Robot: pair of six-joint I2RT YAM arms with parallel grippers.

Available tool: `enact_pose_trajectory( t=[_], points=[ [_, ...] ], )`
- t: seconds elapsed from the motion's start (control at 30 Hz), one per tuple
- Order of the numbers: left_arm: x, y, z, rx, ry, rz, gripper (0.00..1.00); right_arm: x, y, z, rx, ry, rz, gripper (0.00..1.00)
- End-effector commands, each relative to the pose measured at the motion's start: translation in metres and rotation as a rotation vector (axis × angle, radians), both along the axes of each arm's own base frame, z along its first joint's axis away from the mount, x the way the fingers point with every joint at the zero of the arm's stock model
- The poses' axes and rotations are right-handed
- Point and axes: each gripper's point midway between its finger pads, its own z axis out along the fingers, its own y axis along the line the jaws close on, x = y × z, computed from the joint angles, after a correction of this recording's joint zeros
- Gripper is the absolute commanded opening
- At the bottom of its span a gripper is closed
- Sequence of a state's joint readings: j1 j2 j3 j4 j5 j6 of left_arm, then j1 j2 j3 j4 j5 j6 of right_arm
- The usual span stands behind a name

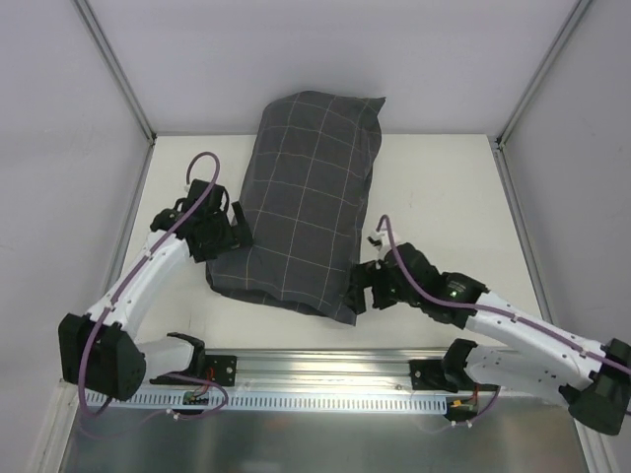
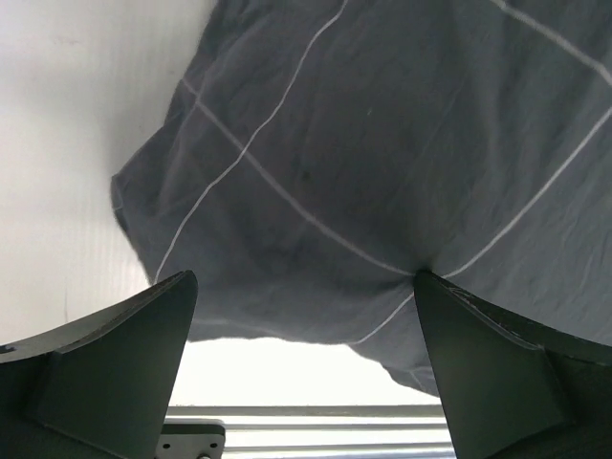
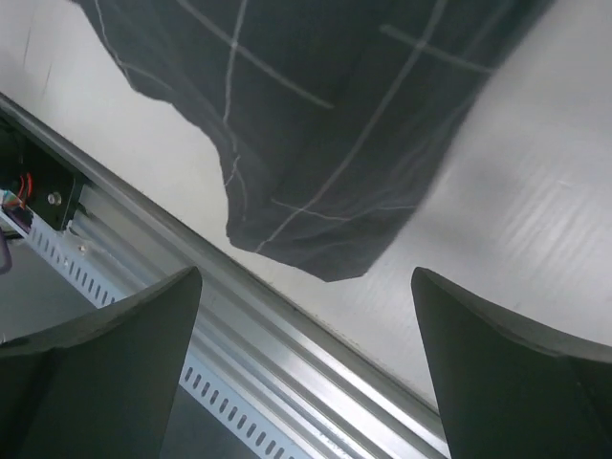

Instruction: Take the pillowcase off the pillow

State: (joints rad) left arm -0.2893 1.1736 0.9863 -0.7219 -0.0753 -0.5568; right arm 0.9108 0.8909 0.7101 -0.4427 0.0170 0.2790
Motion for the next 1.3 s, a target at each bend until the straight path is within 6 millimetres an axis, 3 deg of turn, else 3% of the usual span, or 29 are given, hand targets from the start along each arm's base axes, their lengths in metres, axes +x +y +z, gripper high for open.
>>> enact_pose_trajectory(
  t=[0.0, 0.1, 0.17, 0.2, 0.27, 0.3, 0.33, 0.4, 0.47, 0.5, 0.57, 0.63, 0.67, 0.7, 0.77, 0.83, 0.97, 1.27],
  points=[
    [0.025, -0.028, 0.012, -0.123, -0.004, -0.108, 0.99, -0.003, 0.028, -0.010, 0.013, 0.008, -0.025, 0.96],
    [0.027, -0.043, 0.003, -0.183, 0.051, -0.139, 0.97, -0.011, 0.041, -0.030, -0.045, 0.026, -0.027, 0.98],
    [0.023, -0.047, -0.004, -0.203, 0.076, -0.146, 0.86, -0.004, 0.042, -0.040, -0.071, 0.033, -0.079, 0.95],
    [0.022, -0.047, -0.005, -0.209, 0.078, -0.146, 0.80, -0.001, 0.042, -0.041, -0.080, 0.026, -0.097, 0.87],
    [0.017, -0.048, -0.007, -0.219, 0.080, -0.154, 0.52, 0.010, 0.039, -0.039, -0.105, -0.006, -0.136, 0.66],
    [0.016, -0.049, -0.001, -0.226, 0.059, -0.158, 0.41, 0.017, 0.039, -0.031, -0.102, -0.016, -0.151, 0.45],
    [0.013, -0.049, 0.000, -0.230, 0.051, -0.166, 0.20, 0.022, 0.039, -0.026, -0.103, -0.027, -0.149, 0.32],
    [0.009, -0.054, 0.014, -0.264, 0.012, -0.202, 0.00, 0.038, 0.032, -0.004, -0.127, -0.086, -0.156, 0.02],
    [0.004, -0.058, 0.032, -0.297, -0.042, -0.241, 0.00, 0.051, 0.013, 0.012, -0.175, -0.125, -0.196, 0.01],
    [0.001, -0.061, 0.040, -0.319, -0.058, -0.259, 0.00, 0.066, 0.003, 0.039, -0.152, -0.180, -0.224, 0.01],
    [-0.004, -0.062, 0.058, -0.337, -0.119, -0.278, 0.00, 0.076, -0.013, 0.067, -0.122, -0.222, -0.252, 0.01],
    [-0.005, -0.063, 0.076, -0.354, -0.173, -0.287, 0.00, 0.089, -0.031, 0.118, -0.046, -0.320, -0.295, 0.01],
    [-0.007, -0.063, 0.089, -0.362, -0.213, -0.292, 0.00, 0.092, -0.040, 0.134, -0.027, -0.350, -0.313, 0.01],
    [-0.006, -0.064, 0.105, -0.374, -0.254, -0.297, 0.00, 0.091, -0.045, 0.165, 0.015, -0.413, -0.313, 0.01],
    [-0.005, -0.064, 0.134, -0.388, -0.333, -0.301, 0.00, 0.088, -0.049, 0.190, 0.037, -0.455, -0.307, 0.01],
    [-0.005, -0.065, 0.151, -0.397, -0.371, -0.301, 0.00, 0.086, -0.054, 0.213, 0.044, -0.486, -0.304, 0.01],
    [-0.005, -0.068, 0.172, -0.422, -0.408, -0.310, 0.00, 0.082, -0.060, 0.220, 0.044, -0.495, -0.312, 0.01],
    [-0.015, -0.071, 0.158, -0.451, -0.364, -0.309, 0.00, 0.076, -0.074, 0.181, -0.017, -0.435, -0.356, 0.01]
  ],
)
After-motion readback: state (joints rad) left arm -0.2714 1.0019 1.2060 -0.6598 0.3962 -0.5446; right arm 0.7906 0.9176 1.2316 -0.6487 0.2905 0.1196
